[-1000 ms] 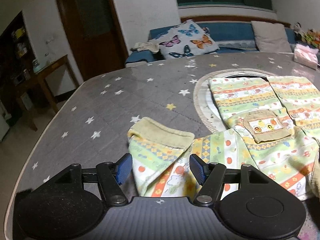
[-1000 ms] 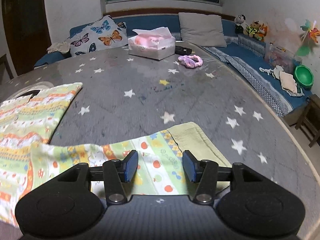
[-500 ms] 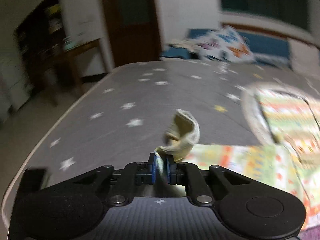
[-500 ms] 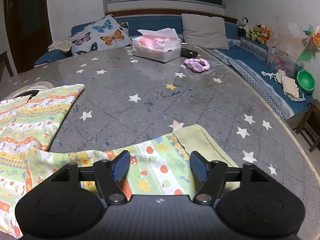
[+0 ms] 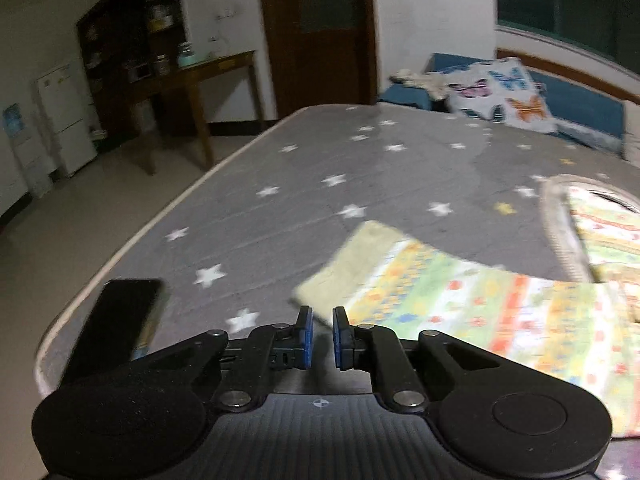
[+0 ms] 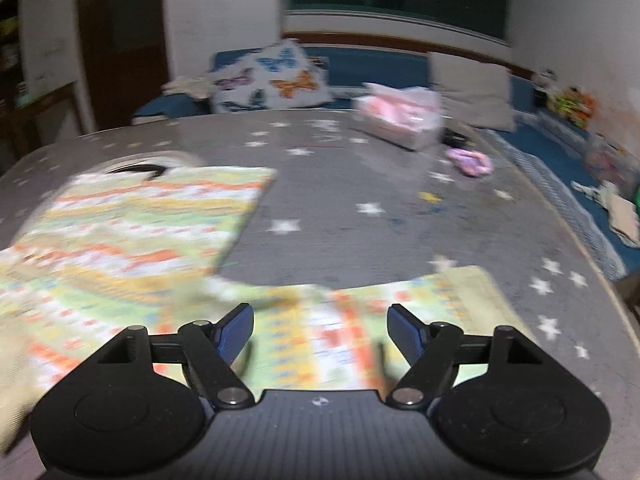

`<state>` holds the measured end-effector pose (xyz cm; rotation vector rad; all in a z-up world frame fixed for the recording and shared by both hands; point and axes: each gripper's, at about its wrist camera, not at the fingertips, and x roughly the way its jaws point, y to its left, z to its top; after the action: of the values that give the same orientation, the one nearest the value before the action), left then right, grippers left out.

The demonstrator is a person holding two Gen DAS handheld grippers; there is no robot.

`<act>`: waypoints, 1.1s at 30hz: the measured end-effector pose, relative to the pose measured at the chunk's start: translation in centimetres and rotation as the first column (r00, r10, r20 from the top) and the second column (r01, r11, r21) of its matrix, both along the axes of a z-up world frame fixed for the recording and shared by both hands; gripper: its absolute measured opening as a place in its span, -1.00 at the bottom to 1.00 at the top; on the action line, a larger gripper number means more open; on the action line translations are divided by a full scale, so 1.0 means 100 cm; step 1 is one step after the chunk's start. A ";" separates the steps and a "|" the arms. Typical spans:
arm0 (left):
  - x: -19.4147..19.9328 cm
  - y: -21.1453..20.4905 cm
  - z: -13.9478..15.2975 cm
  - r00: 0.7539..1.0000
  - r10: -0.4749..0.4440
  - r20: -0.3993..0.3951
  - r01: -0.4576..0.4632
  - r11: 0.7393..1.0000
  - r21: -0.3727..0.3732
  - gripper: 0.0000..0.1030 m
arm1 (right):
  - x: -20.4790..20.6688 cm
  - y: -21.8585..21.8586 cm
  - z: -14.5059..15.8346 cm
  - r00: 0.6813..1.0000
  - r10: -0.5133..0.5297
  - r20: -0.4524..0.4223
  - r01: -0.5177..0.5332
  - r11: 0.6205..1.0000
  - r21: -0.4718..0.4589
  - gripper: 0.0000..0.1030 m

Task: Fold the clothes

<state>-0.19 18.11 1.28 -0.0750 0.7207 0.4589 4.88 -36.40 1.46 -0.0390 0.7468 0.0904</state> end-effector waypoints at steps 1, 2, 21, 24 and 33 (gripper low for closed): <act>0.001 -0.005 0.002 1.000 -0.031 0.004 0.031 0.999 -0.013 -0.58 | -0.003 0.011 0.003 0.999 0.038 0.003 -0.038 0.999 -0.003 0.49; 0.003 -0.013 0.004 0.998 -0.061 0.007 0.061 0.998 -0.017 -0.42 | -0.005 0.020 0.004 0.998 0.066 0.004 -0.066 0.998 -0.006 0.51; 0.038 -0.188 -0.011 0.823 -0.567 -0.025 0.567 0.820 0.075 0.61 | -0.024 0.110 -0.011 0.939 0.344 -0.027 -0.345 0.934 -0.092 0.56; 0.034 -0.202 -0.018 0.794 -0.606 -0.042 0.607 0.786 0.117 0.61 | -0.033 0.116 0.001 0.923 0.384 -0.003 -0.384 0.921 -0.066 0.49; 0.031 -0.198 -0.015 0.797 -0.603 -0.010 0.602 0.794 0.090 0.61 | -0.059 0.166 0.005 0.795 0.606 -0.022 -0.606 0.795 0.001 0.11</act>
<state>2.90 -1.74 -0.19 0.2349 0.6614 -0.1297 -0.99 -19.78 1.96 -0.2872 0.7324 0.7095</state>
